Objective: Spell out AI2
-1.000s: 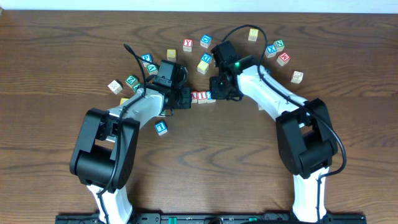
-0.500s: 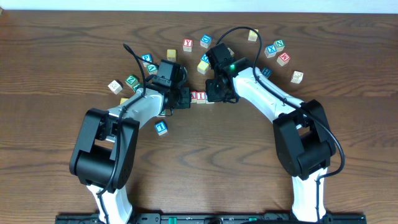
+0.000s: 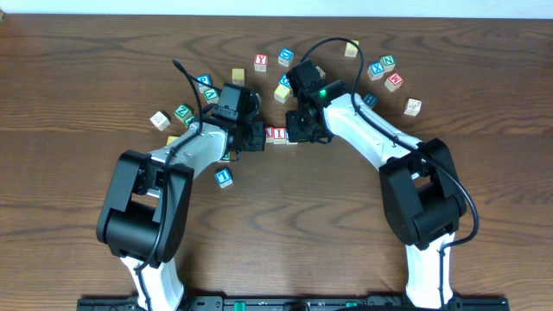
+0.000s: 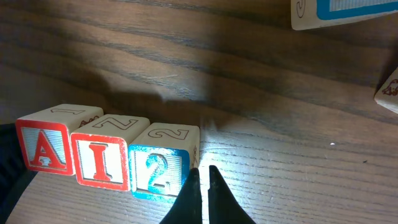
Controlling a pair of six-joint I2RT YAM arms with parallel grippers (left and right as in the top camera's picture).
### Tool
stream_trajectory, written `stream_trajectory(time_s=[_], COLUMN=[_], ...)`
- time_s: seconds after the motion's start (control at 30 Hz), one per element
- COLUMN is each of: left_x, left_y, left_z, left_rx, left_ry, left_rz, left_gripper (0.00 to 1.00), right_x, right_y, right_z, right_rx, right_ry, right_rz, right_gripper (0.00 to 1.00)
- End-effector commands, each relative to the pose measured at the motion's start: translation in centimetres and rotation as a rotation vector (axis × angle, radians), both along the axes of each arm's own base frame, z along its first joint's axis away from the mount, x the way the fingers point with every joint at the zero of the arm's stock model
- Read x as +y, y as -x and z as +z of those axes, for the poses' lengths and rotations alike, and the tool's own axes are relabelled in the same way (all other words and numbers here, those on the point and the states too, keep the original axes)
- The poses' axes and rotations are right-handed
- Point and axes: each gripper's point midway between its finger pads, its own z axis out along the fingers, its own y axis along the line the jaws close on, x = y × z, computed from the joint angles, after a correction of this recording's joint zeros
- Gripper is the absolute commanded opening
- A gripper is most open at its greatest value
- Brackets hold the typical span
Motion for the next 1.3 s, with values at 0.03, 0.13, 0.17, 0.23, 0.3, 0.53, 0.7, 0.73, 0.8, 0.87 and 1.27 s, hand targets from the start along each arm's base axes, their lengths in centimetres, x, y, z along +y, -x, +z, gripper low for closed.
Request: stream_trajectory(time_s=[0.03, 0.13, 0.17, 0.23, 0.3, 0.53, 0.7, 0.73, 0.8, 0.87, 1.27], left_x=[0.5, 0.5, 0.5, 0.5, 0.6, 0.6, 0.6, 0.7, 0.8, 1.1, 2.1], left_y=[-0.3, -0.4, -0.4, -0.3, -0.2, -0.1, -0.1, -0.1, -0.1, -0.2, -0.3], left_z=[0.6, 0.6, 0.6, 0.5, 0.5, 0.4, 0.4, 0.4, 0.4, 0.4, 0.9], left_rx=[-0.036, -0.037, -0.037, -0.034, -0.030, -0.023, -0.023, -0.023, -0.023, -0.019, -0.013], left_ry=[-0.034, -0.035, -0.035, -0.036, -0.037, -0.040, -0.039, -0.039, -0.040, -0.039, -0.036], left_rz=[-0.011, -0.010, -0.010, -0.009, -0.010, -0.009, -0.009, -0.007, -0.004, 0.006, 0.040], left_gripper=[0.07, 0.07, 0.07, 0.08, 0.08, 0.08, 0.08, 0.08, 0.08, 0.08, 0.08], right_x=[0.7, 0.7, 0.7, 0.7, 0.6, -0.5, -0.7, -0.7, -0.7, -0.7, -1.2], right_y=[0.7, 0.7, 0.7, 0.7, 0.7, 0.1, 0.0, 0.0, -0.1, -0.1, -0.3], right_z=[-0.5, -0.5, -0.5, -0.5, -0.5, -0.6, -0.6, -0.6, -0.6, -0.6, -0.6], right_rx=[0.020, 0.022, 0.022, 0.021, 0.020, 0.013, 0.013, 0.013, 0.012, 0.012, 0.013], right_ry=[-0.005, -0.003, -0.003, -0.003, 0.000, 0.022, 0.021, 0.021, 0.021, 0.021, 0.021], right_rz=[0.001, 0.001, 0.001, 0.001, 0.000, -0.034, -0.041, -0.041, -0.041, -0.041, -0.052], right_gripper=[0.02, 0.02, 0.02, 0.02, 0.03, 0.06, 0.06, 0.05, 0.05, 0.05, 0.04])
